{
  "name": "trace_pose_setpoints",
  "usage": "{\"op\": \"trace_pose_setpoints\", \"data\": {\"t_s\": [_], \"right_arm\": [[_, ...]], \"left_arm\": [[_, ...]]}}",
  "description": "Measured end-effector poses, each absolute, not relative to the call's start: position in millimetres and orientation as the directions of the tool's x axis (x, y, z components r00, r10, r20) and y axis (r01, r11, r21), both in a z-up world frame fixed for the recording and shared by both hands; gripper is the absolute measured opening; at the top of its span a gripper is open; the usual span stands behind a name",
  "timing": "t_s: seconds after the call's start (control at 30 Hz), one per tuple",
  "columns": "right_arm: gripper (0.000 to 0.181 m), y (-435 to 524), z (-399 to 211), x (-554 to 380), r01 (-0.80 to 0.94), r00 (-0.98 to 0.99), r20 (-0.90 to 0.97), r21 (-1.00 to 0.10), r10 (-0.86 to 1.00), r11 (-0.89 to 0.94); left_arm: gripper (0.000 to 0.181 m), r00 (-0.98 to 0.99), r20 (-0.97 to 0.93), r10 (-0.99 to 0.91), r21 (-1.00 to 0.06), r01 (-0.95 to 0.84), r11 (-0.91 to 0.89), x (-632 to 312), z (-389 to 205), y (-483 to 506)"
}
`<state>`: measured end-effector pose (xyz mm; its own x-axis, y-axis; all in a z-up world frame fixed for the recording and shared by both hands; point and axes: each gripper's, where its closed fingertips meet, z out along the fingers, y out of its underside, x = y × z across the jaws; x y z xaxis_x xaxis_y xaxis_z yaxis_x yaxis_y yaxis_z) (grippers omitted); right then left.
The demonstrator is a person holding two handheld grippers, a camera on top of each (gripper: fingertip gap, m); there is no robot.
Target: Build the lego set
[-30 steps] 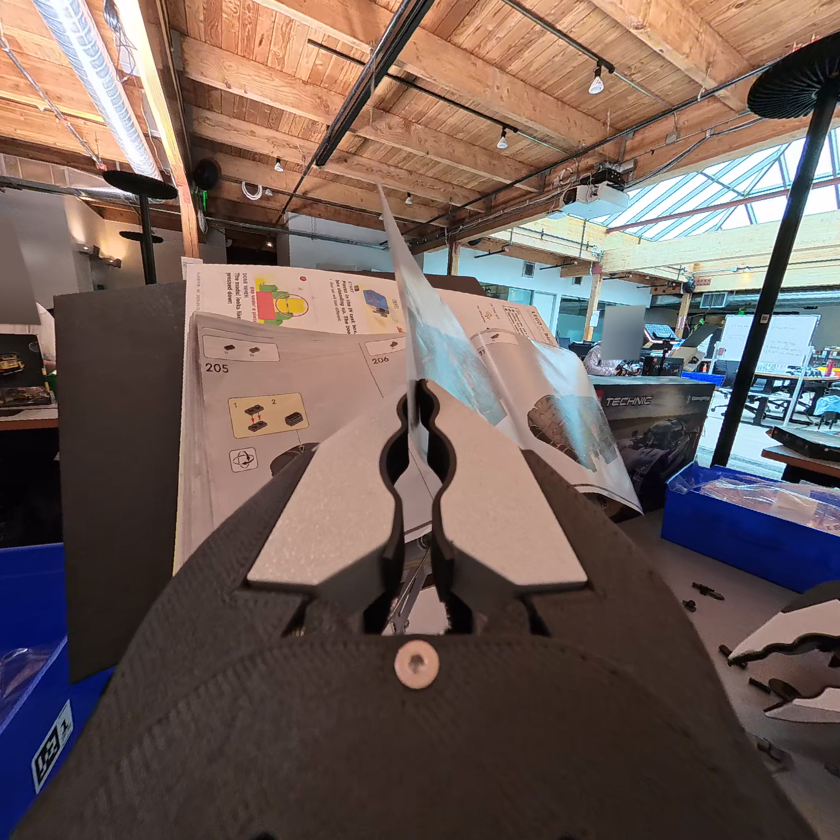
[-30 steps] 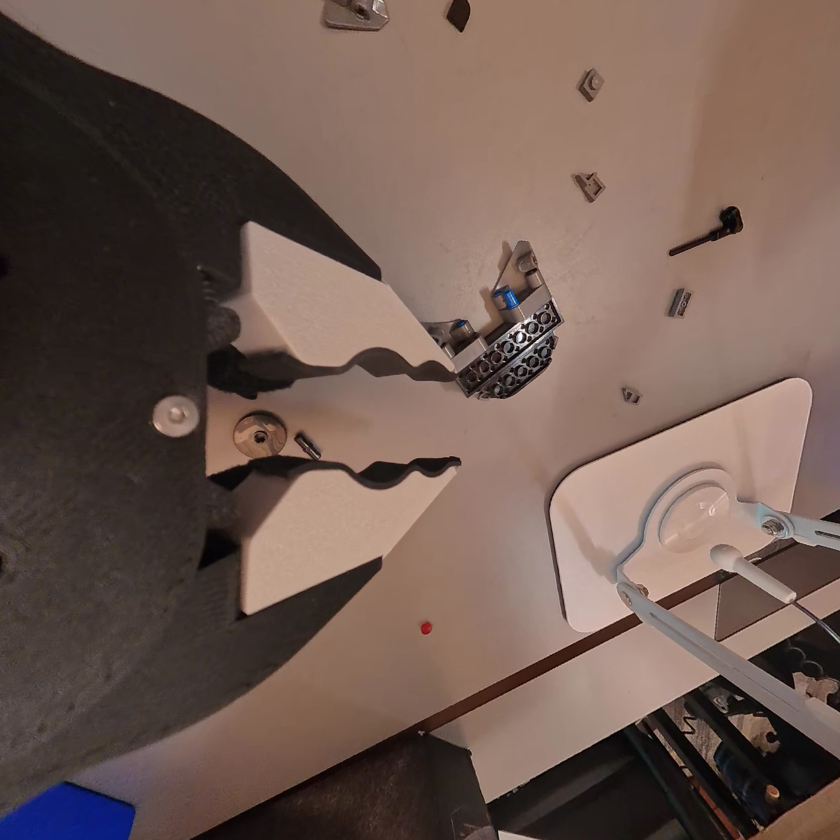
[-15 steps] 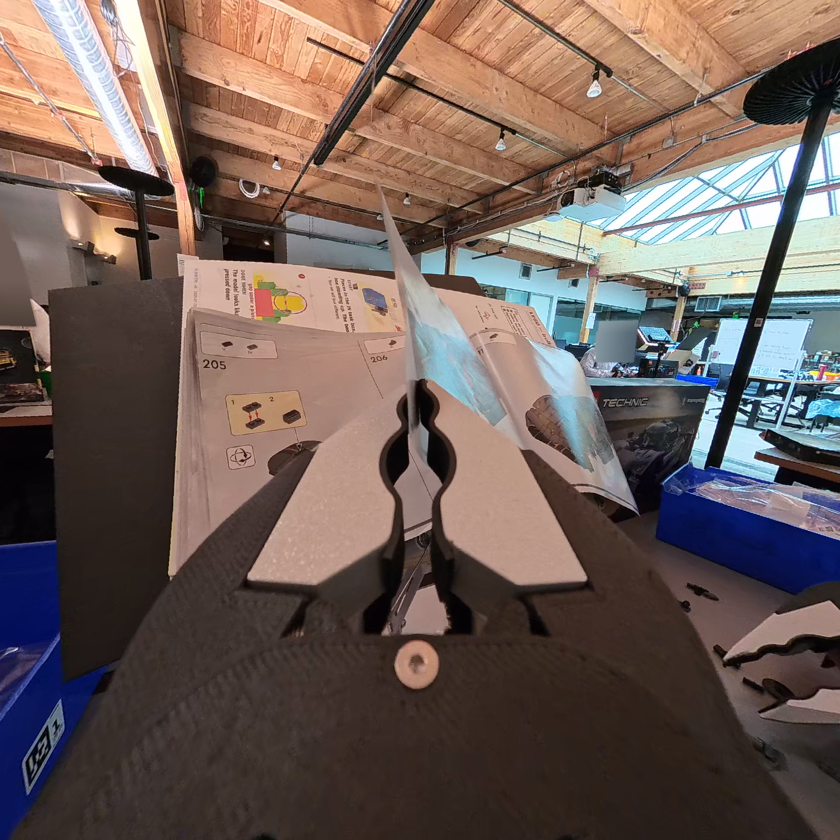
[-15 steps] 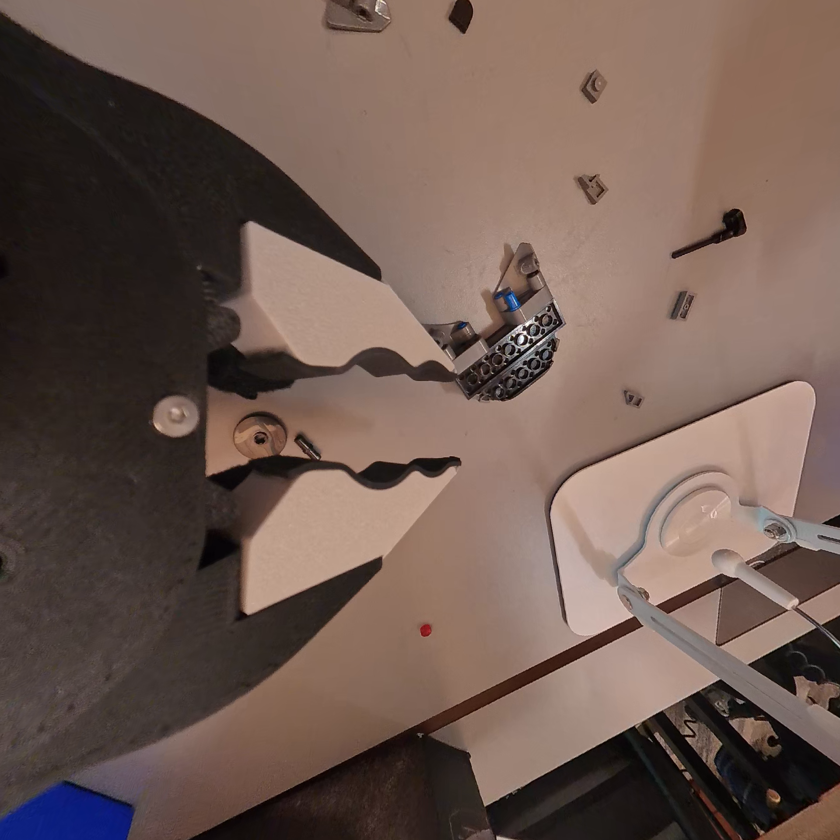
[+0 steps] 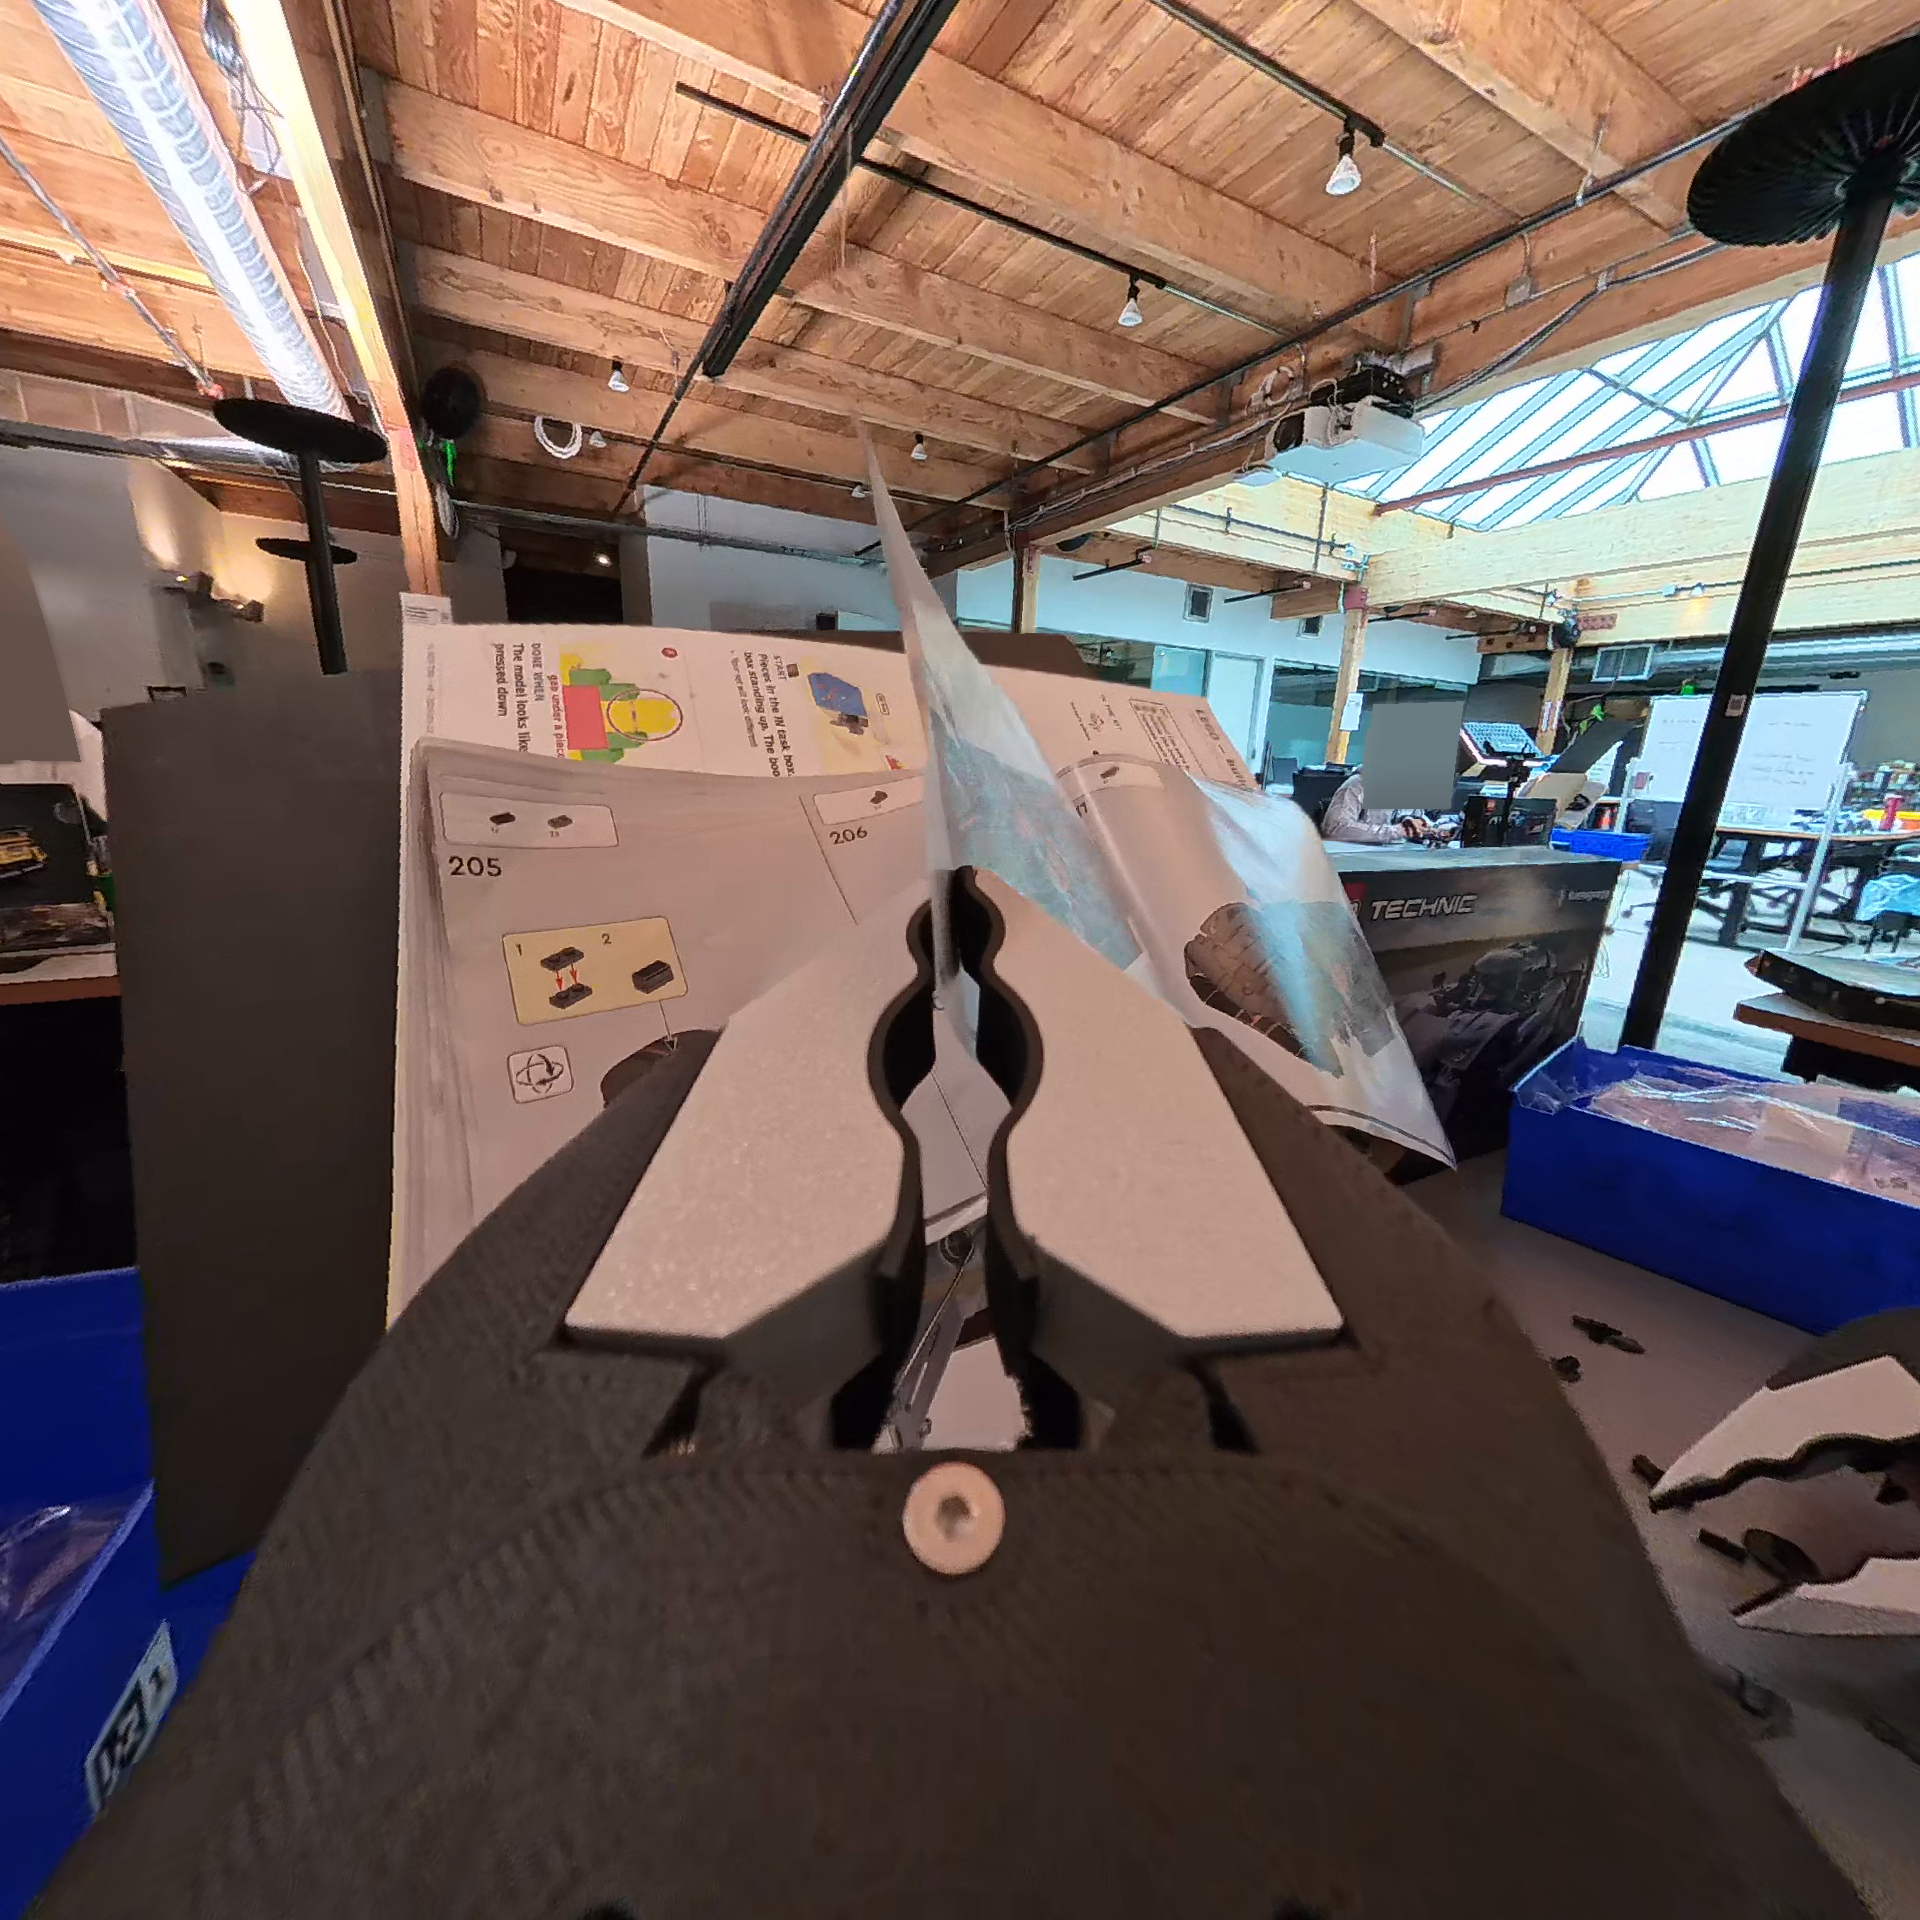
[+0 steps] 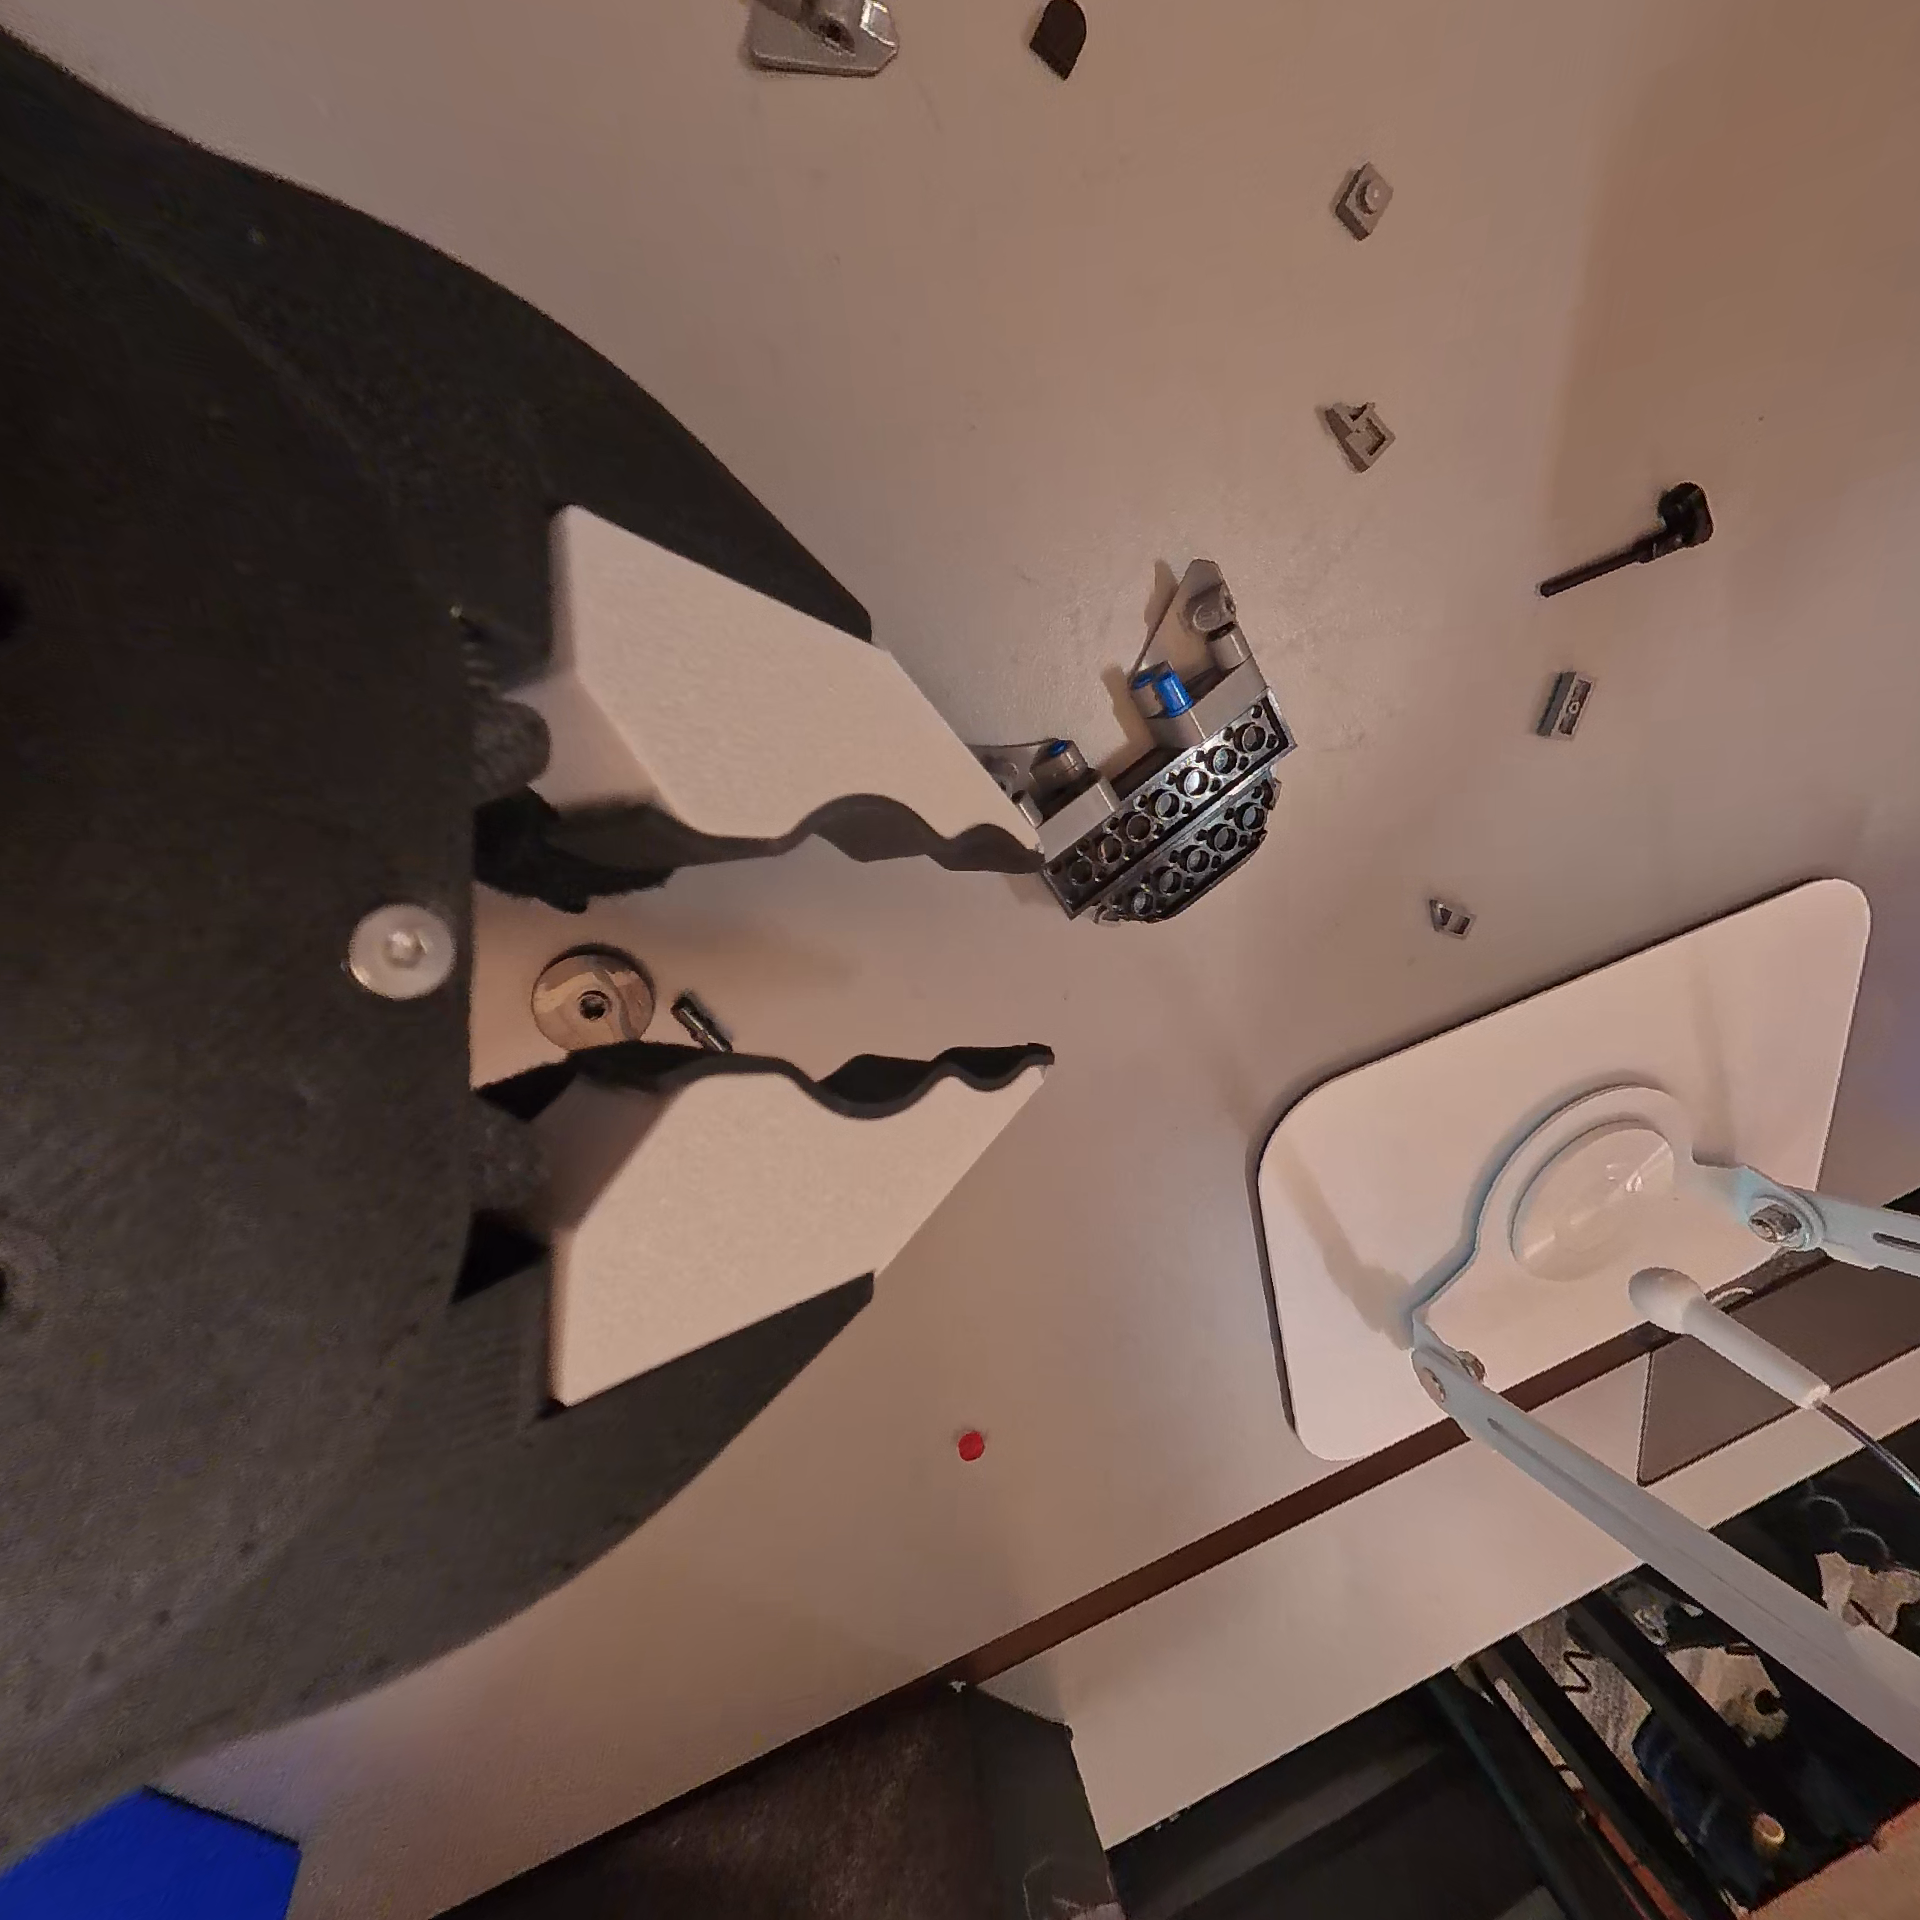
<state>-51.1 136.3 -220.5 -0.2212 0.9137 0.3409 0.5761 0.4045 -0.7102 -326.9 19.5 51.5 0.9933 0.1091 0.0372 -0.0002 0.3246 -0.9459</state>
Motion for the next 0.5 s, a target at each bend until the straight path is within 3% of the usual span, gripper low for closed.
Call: {"op": "trace_pose_setpoints", "data": {"t_s": [0.5], "right_arm": [[0.032, 139.1, -224.6, -50.6, 0.584, -0.217, 0.327, -0.711, 0.920, 0.391]], "left_arm": [[0.000, 1.000, -0.005, 0.011, -0.968, -0.007, 0.252, -248.2, 34.5, 94.7]]}}
